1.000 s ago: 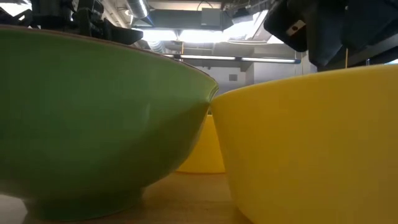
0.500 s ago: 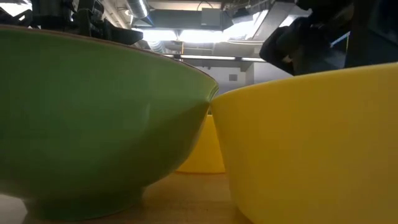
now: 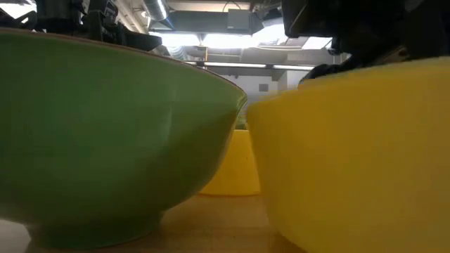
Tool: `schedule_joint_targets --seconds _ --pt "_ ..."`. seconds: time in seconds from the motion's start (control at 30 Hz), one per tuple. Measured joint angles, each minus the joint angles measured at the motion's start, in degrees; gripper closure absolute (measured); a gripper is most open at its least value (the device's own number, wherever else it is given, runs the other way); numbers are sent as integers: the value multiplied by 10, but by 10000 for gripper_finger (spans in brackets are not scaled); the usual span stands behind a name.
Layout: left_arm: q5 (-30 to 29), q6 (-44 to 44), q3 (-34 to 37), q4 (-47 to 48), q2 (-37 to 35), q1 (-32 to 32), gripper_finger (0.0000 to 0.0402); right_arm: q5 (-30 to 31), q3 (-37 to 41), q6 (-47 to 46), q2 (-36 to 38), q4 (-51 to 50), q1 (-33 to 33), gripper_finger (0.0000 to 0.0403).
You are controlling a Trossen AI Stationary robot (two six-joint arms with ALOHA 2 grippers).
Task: Pick & Place Mini bowls
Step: Stack the yellow bowl on top of the yellow bowl on the shelf
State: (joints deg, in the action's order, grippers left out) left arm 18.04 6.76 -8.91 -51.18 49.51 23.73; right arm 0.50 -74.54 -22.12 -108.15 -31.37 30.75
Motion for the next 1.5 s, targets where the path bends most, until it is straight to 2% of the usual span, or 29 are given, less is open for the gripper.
schedule_joint_targets --seconds 0.13,0.27,0.6,0.77,0.93,1.1,1.23,1.37,1.5 --pt "0 0 0 0 0 0 396 -16 0 11 -1 2 -9 153" --pt "0 0 0 0 0 0 396 -22 0 13 -1 2 -17 200" --pt "0 0 0 2 0 0 396 -23 0 -15 -1 1 -36 386" --pt "0 0 0 2 0 0 396 -29 -4 -15 1 -7 -47 385" --pt "0 0 0 2 0 0 396 -36 -53 20 1 -49 -50 396" --pt "0 0 0 4 0 0 396 -30 -146 60 12 -181 -50 394" --pt "0 0 0 5 0 0 396 37 -235 61 47 -285 -55 397" --pt "0 0 0 5 0 0 396 164 -327 86 81 -408 -80 399" --pt "0 0 0 5 0 0 396 272 -385 97 114 -470 -141 399"
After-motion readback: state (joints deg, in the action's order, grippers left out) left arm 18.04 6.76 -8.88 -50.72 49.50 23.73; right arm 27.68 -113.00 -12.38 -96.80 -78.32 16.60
